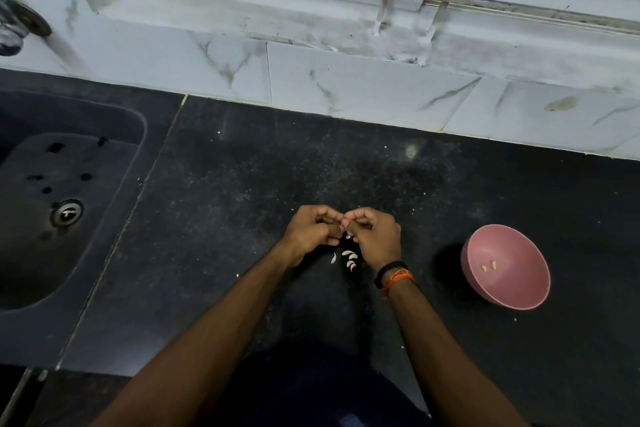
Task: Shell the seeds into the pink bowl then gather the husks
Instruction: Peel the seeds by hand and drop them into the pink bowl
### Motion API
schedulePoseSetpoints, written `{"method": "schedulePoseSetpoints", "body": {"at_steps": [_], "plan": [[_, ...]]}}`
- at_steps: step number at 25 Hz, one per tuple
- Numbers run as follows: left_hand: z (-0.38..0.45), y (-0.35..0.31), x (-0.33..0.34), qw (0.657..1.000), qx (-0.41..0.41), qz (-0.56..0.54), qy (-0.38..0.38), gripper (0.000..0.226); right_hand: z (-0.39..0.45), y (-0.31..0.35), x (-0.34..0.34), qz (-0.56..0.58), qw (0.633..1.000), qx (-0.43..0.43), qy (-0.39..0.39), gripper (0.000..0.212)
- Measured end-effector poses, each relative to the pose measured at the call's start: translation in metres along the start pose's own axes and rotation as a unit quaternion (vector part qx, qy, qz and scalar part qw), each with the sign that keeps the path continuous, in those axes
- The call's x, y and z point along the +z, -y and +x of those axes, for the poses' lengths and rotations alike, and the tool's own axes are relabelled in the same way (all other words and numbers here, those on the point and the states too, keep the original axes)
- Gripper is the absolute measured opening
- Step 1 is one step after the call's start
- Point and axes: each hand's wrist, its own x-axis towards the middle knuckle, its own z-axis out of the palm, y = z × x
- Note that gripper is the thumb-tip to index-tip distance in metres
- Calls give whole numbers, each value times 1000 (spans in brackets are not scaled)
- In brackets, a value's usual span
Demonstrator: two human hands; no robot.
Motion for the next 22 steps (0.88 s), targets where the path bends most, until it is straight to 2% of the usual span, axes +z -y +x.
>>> {"method": "schedulePoseSetpoints", "body": {"at_steps": [7,11,16,22], "plan": [[-9,-1,5,996,5,-83,-28,14,-1,1,-5,48,999,-9,21,11],[-9,-1,5,996,32,-72,-40,11,-2,3,-7,21,999,-33,10,4],[-9,-2,5,995,64,-47,-59,9,-2,6,-10,28,998,-59,18,11],[-12,-6,3,993,84,-66,-39,10,0,4,-15,27,994,-105,26,13]]}}
